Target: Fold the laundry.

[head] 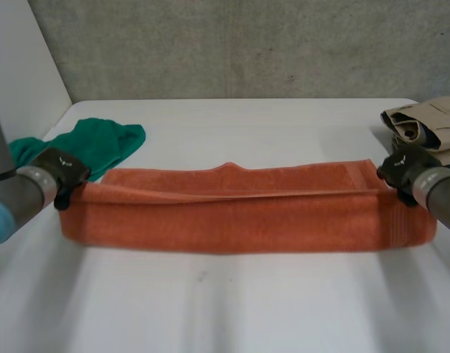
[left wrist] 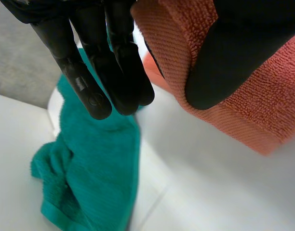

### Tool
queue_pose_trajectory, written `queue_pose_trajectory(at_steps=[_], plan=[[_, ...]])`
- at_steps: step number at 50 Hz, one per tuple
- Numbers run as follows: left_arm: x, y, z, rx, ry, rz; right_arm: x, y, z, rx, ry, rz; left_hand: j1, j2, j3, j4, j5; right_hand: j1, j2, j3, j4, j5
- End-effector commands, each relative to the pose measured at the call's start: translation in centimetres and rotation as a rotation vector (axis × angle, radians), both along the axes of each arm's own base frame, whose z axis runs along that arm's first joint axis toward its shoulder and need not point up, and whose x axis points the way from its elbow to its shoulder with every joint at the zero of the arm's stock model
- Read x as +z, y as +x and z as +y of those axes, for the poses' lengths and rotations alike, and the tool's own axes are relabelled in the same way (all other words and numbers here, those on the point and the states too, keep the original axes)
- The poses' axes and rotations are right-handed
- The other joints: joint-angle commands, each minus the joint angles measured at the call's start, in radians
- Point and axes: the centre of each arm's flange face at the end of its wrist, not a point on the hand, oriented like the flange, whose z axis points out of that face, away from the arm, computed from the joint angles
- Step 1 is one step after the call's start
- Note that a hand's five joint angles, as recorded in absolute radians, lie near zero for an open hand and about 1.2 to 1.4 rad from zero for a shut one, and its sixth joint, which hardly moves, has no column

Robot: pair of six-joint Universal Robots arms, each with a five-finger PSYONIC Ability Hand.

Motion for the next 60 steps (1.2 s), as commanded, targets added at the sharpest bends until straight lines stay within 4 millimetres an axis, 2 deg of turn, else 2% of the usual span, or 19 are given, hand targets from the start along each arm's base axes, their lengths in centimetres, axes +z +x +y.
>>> queue_pose_trajectory(at_steps=[1, 10, 17, 21, 22, 24, 25, 26, 33, 41, 47, 55, 60], plan=[[-0.4, -1.8, -2.6, 0.057, -0.049, 0.044, -0.9, 1.5, -3.6, -0.006, -0.118, -0.054, 0.229, 0.197, 0.203, 0.194, 0.243, 0.259, 0.222, 0.214, 0.202, 0.203], [-1.5, -3.7, -5.4, 0.115, -0.11, 0.048, -2.0, 3.6, -7.7, 0.025, -0.312, -0.082, 0.229, 0.197, 0.203, 0.194, 0.243, 0.259, 0.222, 0.214, 0.202, 0.203], [-2.3, -5.3, -6.7, 0.107, -0.141, 0.035, -3.0, 4.8, -9.1, 0.049, -0.388, -0.088, 0.229, 0.197, 0.203, 0.194, 0.243, 0.259, 0.222, 0.214, 0.202, 0.203], [-2.2, -5.9, -7.0, 0.11, -0.16, 0.036, -4.4, 6.0, -9.6, 0.072, -0.421, -0.073, 0.229, 0.197, 0.203, 0.194, 0.243, 0.201, 0.163, 0.155, 0.143, 0.144], [-2.2, -6.0, -7.0, 0.112, -0.163, 0.035, -4.6, 6.1, -9.6, 0.075, -0.423, -0.066, 0.122, 0.089, 0.096, 0.087, 0.136, -0.058, -0.096, -0.104, -0.116, -0.115], [-2.1, -6.2, -7.0, 0.117, -0.172, 0.038, -5.2, 6.5, -9.5, 0.084, -0.424, -0.051, -0.349, -0.382, -0.376, -0.385, -0.335, -0.639, -0.677, -0.685, -0.697, -0.696], [-2.1, -6.5, -6.9, 0.12, -0.177, 0.037, -5.6, 6.6, -9.5, 0.083, -0.428, -0.035, -0.82, -0.852, -0.846, -0.855, -0.806, -0.962, -1.0, -1.008, -1.02, -1.019], [-2.0, -6.7, -6.8, 0.121, -0.183, 0.037, -5.6, 6.6, -9.6, 0.079, -0.434, -0.029, -0.993, -1.025, -1.019, -1.028, -0.978, -0.962, -1.0, -1.008, -1.02, -1.019], [-0.4, -7.2, -6.4, 0.178, -0.246, 0.058, -5.0, 6.0, -9.7, 0.028, -0.441, -0.073, -0.993, -1.025, -1.019, -1.028, -0.978, -0.962, -1.0, -1.008, -1.02, -1.019], [0.3, -6.9, -4.8, 0.176, -0.212, 0.127, -2.8, 4.9, -8.0, -0.021, -0.389, -0.229, -0.993, -1.025, -1.019, -1.028, -0.978, -0.962, -1.0, -1.008, -1.02, -1.019], [-1.2, -8.5, -3.8, 0.019, -0.133, 0.199, -1.9, 5.8, -6.7, 0.01, -0.349, -0.329, -0.993, -1.025, -1.019, -1.028, -0.978, -0.962, -1.0, -1.008, -1.02, -1.019], [-3.6, -11.0, -2.5, -0.131, -0.036, 0.239, -2.4, 6.9, -5.1, 0.047, -0.185, -0.383, -0.993, -1.025, -1.019, -1.028, -0.978, -0.962, -1.0, -1.008, -1.02, -1.019], [-4.4, -12.5, -2.2, -0.201, -0.009, 0.271, -2.7, 7.3, -4.5, 0.05, -0.14, -0.379, -0.993, -1.025, -1.019, -1.028, -0.978, -0.962, -1.0, -1.008, -1.02, -1.019]])
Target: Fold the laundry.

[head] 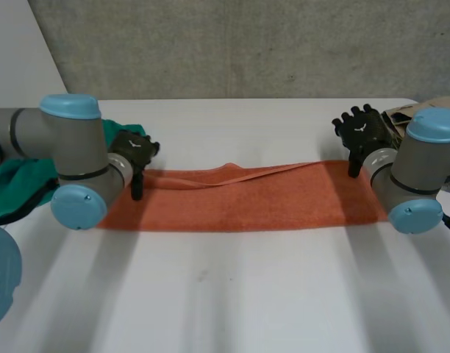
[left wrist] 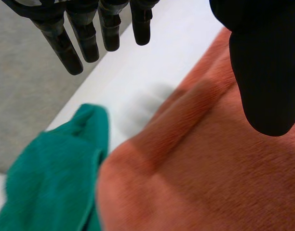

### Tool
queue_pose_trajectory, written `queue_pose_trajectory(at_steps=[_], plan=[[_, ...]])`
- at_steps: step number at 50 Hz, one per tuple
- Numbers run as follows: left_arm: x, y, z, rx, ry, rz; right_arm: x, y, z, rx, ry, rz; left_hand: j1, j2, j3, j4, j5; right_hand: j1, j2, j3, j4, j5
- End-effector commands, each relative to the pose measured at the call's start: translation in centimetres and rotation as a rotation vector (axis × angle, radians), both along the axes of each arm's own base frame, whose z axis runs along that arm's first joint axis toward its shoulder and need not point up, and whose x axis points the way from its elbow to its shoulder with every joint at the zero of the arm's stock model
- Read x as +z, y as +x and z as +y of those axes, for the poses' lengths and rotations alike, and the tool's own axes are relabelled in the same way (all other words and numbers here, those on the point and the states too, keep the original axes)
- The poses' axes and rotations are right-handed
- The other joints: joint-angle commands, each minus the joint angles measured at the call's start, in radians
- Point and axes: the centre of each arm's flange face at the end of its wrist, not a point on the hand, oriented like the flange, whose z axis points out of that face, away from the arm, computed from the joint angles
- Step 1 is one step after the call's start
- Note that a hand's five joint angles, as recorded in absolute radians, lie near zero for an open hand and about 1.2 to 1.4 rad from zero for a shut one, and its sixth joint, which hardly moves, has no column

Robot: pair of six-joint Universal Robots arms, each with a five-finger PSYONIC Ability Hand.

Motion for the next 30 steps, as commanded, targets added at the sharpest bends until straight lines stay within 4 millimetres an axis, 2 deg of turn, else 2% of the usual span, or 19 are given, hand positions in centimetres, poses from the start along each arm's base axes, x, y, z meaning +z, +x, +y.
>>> queue_pose_trajectory(at_steps=[1, 10, 23, 27, 30], plan=[[-1.1, -2.1, 0.4, -0.094, 0.025, 0.033, -0.5, 0.6, 0.8, 0.02, 0.065, 0.005, -0.015, -0.027, -0.033, -0.023, -0.049, -0.042, -0.028, -0.03, -0.029, -0.04], [-2.9, -3.6, -1.3, -0.107, -0.021, 0.018, -1.6, 0.5, 0.9, 0.019, 0.087, 0.018, -0.015, -0.027, -0.033, -0.023, -0.049, -0.042, -0.028, -0.03, -0.029, -0.04], [-2.8, -5.0, -3.7, -0.15, -0.168, -0.048, -1.5, 0.8, 1.1, 0.034, 0.07, 0.053, -0.015, -0.027, -0.033, -0.023, -0.049, -0.042, -0.028, -0.03, -0.029, -0.04], [-2.1, -5.1, -6.0, -0.145, -0.316, -0.106, -1.3, 1.0, 1.2, 0.035, 0.066, 0.053, -0.015, -0.027, -0.033, -0.023, -0.049, -0.042, -0.028, -0.03, -0.029, -0.04], [-2.4, -4.7, -7.6, -0.125, -0.414, -0.17, -1.1, 0.9, 1.5, 0.028, 0.064, 0.056, -0.015, -0.027, -0.033, -0.023, -0.049, -0.042, -0.028, -0.03, -0.029, -0.04]])
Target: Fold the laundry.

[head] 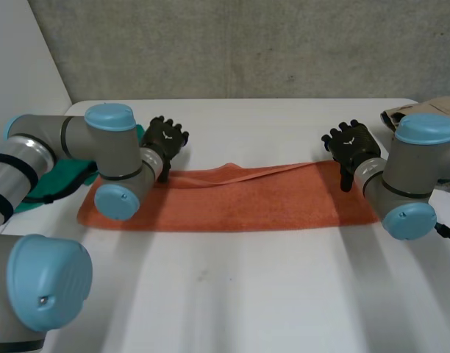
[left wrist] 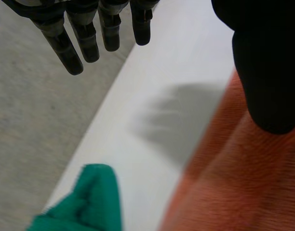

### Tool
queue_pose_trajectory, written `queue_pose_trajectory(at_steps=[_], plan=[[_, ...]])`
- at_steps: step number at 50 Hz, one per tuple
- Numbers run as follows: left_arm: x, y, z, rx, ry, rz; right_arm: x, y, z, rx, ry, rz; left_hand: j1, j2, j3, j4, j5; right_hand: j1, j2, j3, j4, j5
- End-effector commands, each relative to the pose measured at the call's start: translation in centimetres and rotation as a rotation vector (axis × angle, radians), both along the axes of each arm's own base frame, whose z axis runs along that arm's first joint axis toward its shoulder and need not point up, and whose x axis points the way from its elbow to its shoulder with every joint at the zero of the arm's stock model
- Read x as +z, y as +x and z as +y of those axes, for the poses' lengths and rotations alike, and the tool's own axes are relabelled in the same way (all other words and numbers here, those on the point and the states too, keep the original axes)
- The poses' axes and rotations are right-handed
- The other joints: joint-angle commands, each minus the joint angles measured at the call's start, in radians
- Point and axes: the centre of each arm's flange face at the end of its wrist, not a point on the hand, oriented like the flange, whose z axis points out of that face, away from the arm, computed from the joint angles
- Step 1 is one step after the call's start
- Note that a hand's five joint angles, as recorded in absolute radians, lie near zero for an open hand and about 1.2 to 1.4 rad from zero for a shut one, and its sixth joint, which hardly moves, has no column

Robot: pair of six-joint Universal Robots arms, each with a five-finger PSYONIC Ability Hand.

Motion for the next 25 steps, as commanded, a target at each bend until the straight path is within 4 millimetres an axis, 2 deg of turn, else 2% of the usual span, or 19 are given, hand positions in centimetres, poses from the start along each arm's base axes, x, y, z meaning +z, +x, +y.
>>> queue_pose_trajectory(at_steps=[1, 4, 8, 13, 16, 18, 23, 25], plan=[[0.1, 0.9, -4.2, 0.048, -0.285, -0.127, 0.7, 0.1, 0.4, -0.008, -0.008, 0.001, -0.015, -0.027, -0.033, -0.023, -0.049, -0.042, -0.028, -0.03, -0.029, -0.04], [0.0, 1.7, -5.3, 0.086, -0.359, -0.154, 1.0, 0.0, 0.5, -0.011, -0.014, 0.0, -0.015, -0.027, -0.033, -0.023, -0.049, -0.042, -0.028, -0.03, -0.029, -0.04], [0.3, 1.8, -4.8, 0.112, -0.275, -0.092, 1.6, -0.2, 0.6, -0.014, -0.025, -0.01, -0.015, -0.027, -0.033, -0.023, -0.049, -0.042, -0.028, -0.03, -0.029, -0.04], [2.3, 1.7, -3.2, 0.084, -0.119, 0.091, 2.1, -0.3, 0.8, -0.013, -0.035, -0.017, -0.015, -0.027, -0.033, -0.023, -0.049, -0.042, -0.028, -0.03, -0.029, -0.04], [3.2, 1.5, -2.4, 0.049, -0.085, 0.149, 2.3, -0.3, 0.8, -0.013, -0.039, -0.021, -0.015, -0.027, -0.033, -0.023, -0.049, -0.042, -0.028, -0.03, -0.029, -0.04], [3.6, 1.0, -1.1, -0.011, -0.037, 0.175, 2.4, -0.2, 0.9, -0.012, -0.033, -0.026, -0.015, -0.027, -0.033, -0.023, -0.049, -0.042, -0.028, -0.03, -0.029, -0.04], [3.2, 0.0, 1.9, -0.132, 0.126, 0.184, 2.5, -0.3, 0.9, -0.013, -0.031, -0.032, -0.015, -0.027, -0.033, -0.023, -0.049, -0.042, -0.028, -0.03, -0.029, -0.04], [3.0, -0.3, 2.5, -0.153, 0.159, 0.181, 2.5, -0.3, 0.9, -0.011, -0.032, -0.031, -0.015, -0.027, -0.033, -0.023, -0.049, -0.042, -0.028, -0.03, -0.029, -0.04]])
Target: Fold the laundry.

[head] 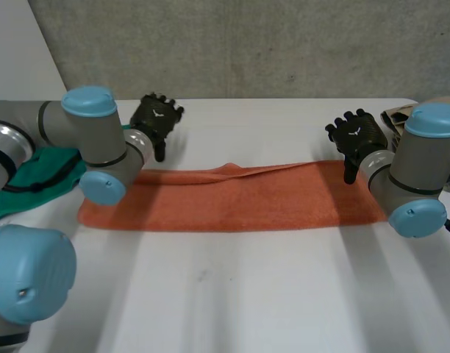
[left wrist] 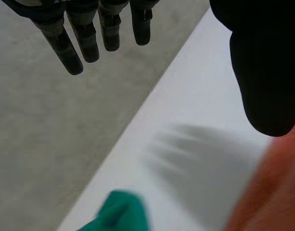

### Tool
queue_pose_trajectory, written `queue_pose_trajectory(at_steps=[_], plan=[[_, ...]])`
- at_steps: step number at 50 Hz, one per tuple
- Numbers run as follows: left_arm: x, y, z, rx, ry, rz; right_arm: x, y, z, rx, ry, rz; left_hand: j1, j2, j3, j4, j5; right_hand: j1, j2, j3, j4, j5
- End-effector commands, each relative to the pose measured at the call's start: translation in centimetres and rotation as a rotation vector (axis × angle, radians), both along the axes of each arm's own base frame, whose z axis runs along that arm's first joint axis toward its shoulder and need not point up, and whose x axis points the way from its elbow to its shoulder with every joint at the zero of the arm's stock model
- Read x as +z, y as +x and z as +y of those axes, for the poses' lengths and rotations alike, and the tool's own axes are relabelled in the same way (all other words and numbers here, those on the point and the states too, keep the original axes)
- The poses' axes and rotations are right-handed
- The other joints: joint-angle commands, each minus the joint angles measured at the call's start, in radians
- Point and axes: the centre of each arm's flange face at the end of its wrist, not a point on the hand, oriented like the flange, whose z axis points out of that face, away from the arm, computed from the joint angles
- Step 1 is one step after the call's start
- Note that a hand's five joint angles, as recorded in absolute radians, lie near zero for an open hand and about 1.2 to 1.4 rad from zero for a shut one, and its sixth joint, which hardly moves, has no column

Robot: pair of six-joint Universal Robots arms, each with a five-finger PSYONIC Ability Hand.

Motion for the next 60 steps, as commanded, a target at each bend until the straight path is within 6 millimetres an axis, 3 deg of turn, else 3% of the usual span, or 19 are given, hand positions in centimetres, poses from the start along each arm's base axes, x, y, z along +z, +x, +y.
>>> queue_pose_trajectory(at_steps=[1, 4, 12, 18, 20, 23, 24, 27, 32, 41, 48, 52, 60], plan=[[-0.5, -1.3, 3.1, -0.135, 0.15, 0.003, 0.0, 0.0, 0.0, 0.002, 0.003, -0.003, -0.015, -0.027, -0.033, -0.023, -0.049, -0.042, -0.028, -0.03, -0.029, -0.04], [-1.3, -2.0, 3.3, -0.14, 0.159, -0.014, 0.0, 0.1, 0.1, 0.005, 0.002, 0.0, -0.015, -0.027, -0.033, -0.023, -0.049, -0.042, -0.028, -0.03, -0.029, -0.04], [-3.9, -2.2, 1.1, -0.013, -0.004, -0.219, 0.2, 0.1, 0.3, 0.007, 0.0, 0.001, -0.015, -0.027, -0.033, -0.023, -0.049, -0.042, -0.028, -0.03, -0.029, -0.04], [-5.6, -2.8, 0.9, -0.078, -0.13, -0.389, 0.9, 0.0, 0.3, 0.004, -0.012, -0.003, -0.015, -0.027, -0.033, -0.023, -0.049, -0.042, -0.028, -0.03, -0.029, -0.04], [-5.5, -2.6, 0.3, -0.07, -0.18, -0.398, 1.1, -0.1, 0.3, 0.002, -0.015, -0.004, -0.015, -0.027, -0.033, -0.023, -0.049, -0.042, -0.028, -0.03, -0.029, -0.04], [-3.7, -1.8, -2.3, 0.02, -0.326, -0.316, 1.2, -0.1, 0.4, 0.002, -0.015, -0.004, -0.015, -0.027, -0.033, -0.023, -0.049, -0.042, -0.028, -0.03, -0.029, -0.04], [-2.6, -1.0, -3.8, 0.105, -0.397, -0.256, 1.2, -0.1, 0.5, 0.002, -0.016, -0.005, 0.078, 0.067, 0.061, 0.071, 0.044, -0.042, -0.028, -0.03, -0.029, -0.04], [-1.6, 0.3, -4.7, 0.194, -0.373, -0.177, 1.3, 0.1, 0.6, 0.01, -0.014, -0.007, 0.106, 0.094, 0.088, 0.098, 0.072, -0.042, -0.028, -0.03, -0.029, -0.04], [0.3, 0.9, -3.8, 0.123, -0.173, 0.011, 1.0, 0.8, 1.3, 0.032, -0.007, -0.002, 0.1, 0.088, 0.082, 0.092, 0.066, -0.042, -0.028, -0.03, -0.029, -0.04], [3.2, 1.6, -2.4, 0.127, -0.158, 0.09, 0.7, 1.4, 2.0, 0.047, 0.013, -0.003, 0.029, 0.018, 0.012, 0.022, -0.004, -0.042, -0.028, -0.03, -0.029, -0.04], [4.3, 2.7, 2.0, 0.12, 0.035, 0.062, 1.0, 0.7, 2.6, 0.035, 0.065, 0.019, -0.015, -0.027, -0.033, -0.023, -0.049, -0.042, -0.028, -0.03, -0.029, -0.04], [4.6, 3.6, 4.6, 0.117, 0.165, 0.077, 1.4, -0.7, 2.7, 0.006, 0.113, 0.022, -0.015, -0.027, -0.033, -0.023, -0.049, -0.042, -0.028, -0.03, -0.029, -0.04], [5.1, 4.2, 7.7, 0.054, 0.235, 0.125, 0.7, -2.2, 2.5, -0.028, 0.132, 0.022, -0.015, -0.027, -0.033, -0.023, -0.049, -0.042, -0.028, -0.03, -0.029, -0.04]])
